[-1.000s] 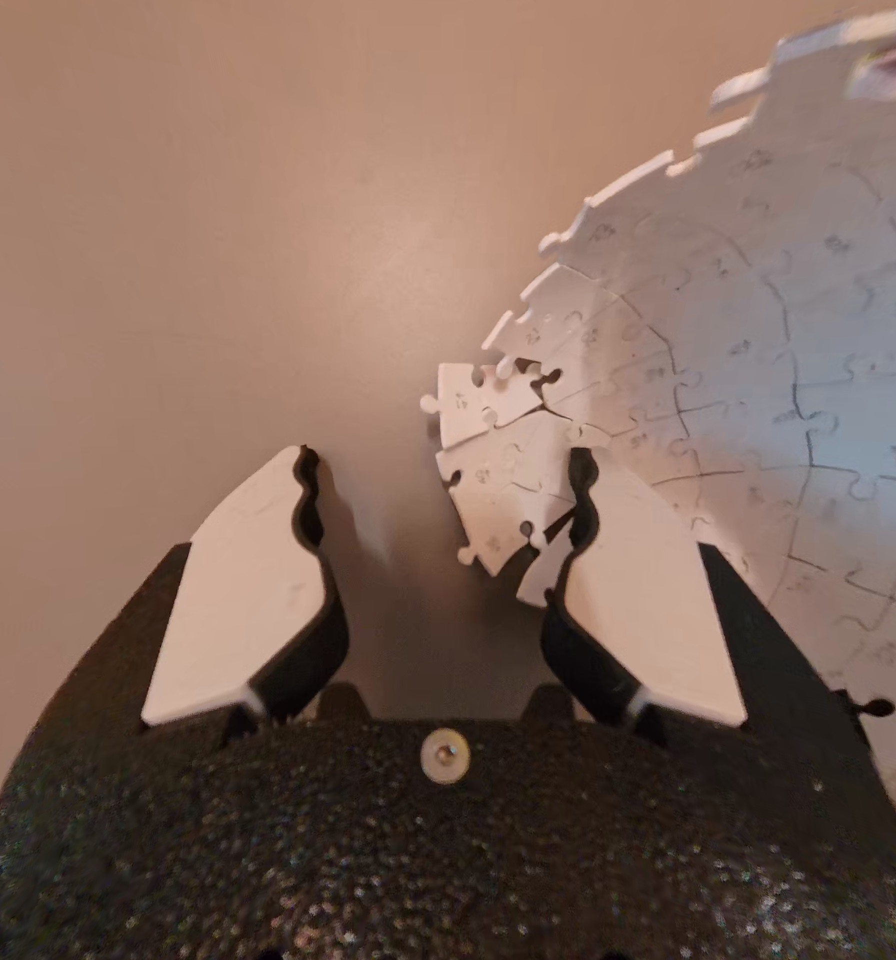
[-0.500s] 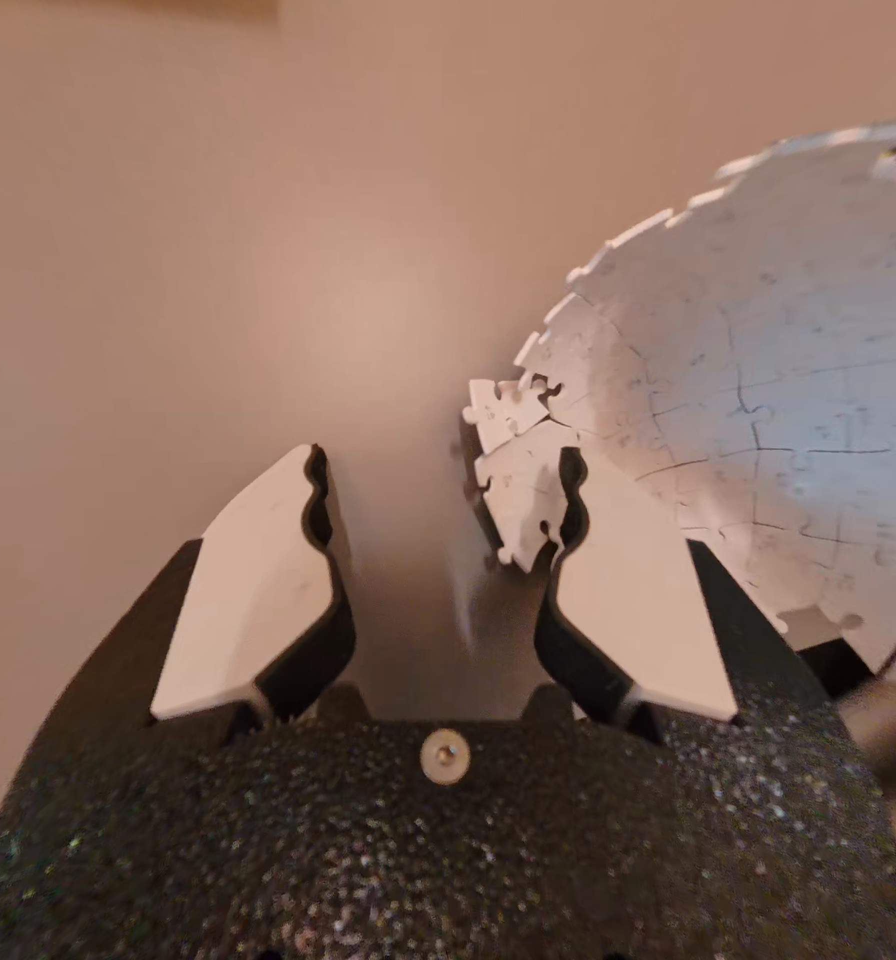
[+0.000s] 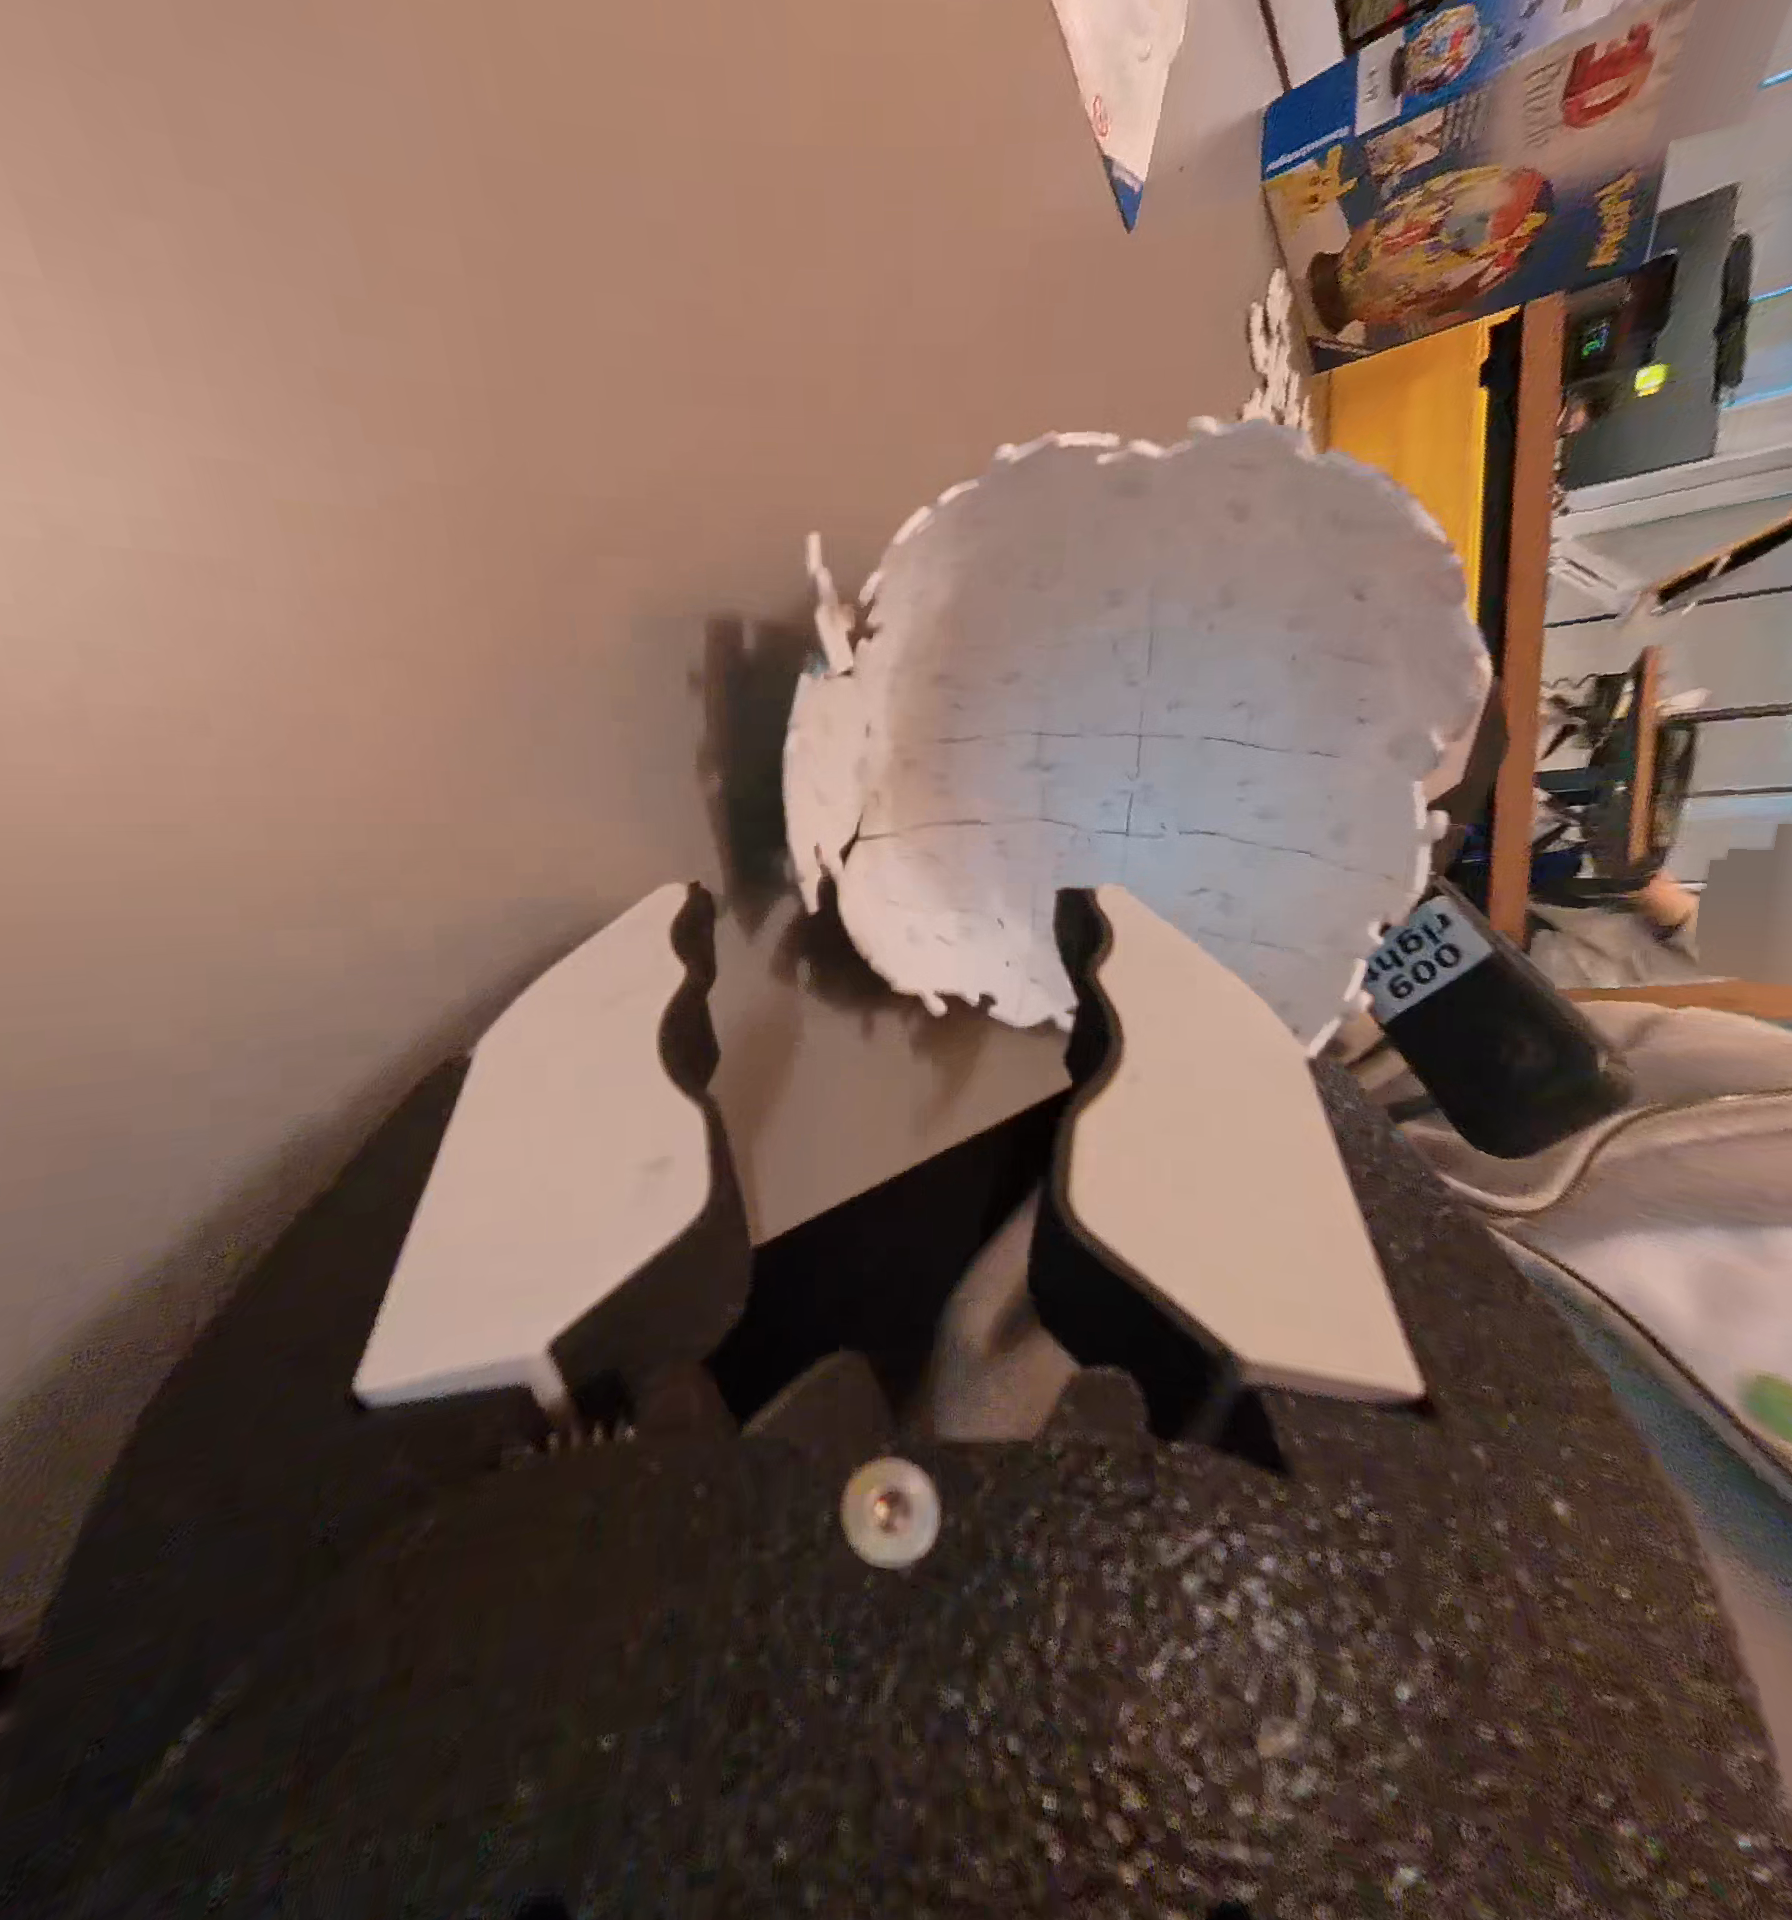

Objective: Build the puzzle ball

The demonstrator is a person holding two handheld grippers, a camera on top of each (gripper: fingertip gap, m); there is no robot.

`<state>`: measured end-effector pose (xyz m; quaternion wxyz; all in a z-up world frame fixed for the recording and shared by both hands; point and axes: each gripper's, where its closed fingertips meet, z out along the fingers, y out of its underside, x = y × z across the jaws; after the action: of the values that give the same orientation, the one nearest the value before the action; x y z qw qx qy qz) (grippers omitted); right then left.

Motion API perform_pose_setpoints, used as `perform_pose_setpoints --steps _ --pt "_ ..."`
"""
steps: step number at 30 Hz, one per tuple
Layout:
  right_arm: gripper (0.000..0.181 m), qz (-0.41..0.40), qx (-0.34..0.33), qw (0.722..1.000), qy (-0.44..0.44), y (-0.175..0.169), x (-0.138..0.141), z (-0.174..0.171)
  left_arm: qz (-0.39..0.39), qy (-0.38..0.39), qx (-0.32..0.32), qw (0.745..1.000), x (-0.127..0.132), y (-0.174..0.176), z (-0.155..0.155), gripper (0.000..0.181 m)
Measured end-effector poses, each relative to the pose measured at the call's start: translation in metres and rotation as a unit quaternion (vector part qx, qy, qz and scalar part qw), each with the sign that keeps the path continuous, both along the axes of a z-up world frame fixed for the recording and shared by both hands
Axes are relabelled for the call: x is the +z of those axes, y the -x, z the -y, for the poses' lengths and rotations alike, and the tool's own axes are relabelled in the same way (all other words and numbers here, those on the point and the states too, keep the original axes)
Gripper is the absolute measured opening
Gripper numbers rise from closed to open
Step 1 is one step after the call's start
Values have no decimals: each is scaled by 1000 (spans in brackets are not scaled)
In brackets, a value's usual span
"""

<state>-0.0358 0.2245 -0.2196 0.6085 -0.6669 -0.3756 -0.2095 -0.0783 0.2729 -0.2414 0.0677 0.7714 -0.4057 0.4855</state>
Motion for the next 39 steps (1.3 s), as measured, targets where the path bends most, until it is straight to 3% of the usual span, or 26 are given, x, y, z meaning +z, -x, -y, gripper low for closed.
perform_pose_setpoints --steps 1,9,13,16,22,25,29,34,39 --pt "124 1 -1 1000 -1 0 0 0 -7 13 0 1000 -3 2 0 65" --pt "123 7 -2 1000 -5 2 0 0 -29 36 -8 999 -15 2 7 57" --pt "123 12 -2 1000 -6 3 0 0 -41 21 -17 999 -20 0 10 46" --pt "123 11 -3 1000 -6 3 0 0 -39 9 -12 999 -20 -3 5 48" --pt "123 10 -2 1000 -6 3 1 -1 -33 -90 3 995 -21 -19 -21 53" --pt "123 10 -2 1000 -6 3 1 -1 -6 -158 -39 987 -20 -33 -21 52" --pt "122 11 -1 1000 -7 3 1 -1 -26 -215 -111 970 -30 -33 -14 49" --pt "122 13 0 1000 -7 4 1 -1 -13 -152 -138 979 -24 -40 2 42" --pt "122 10 0 1000 -7 4 1 -1 -5 -158 -140 978 -25 -48 -1 36"
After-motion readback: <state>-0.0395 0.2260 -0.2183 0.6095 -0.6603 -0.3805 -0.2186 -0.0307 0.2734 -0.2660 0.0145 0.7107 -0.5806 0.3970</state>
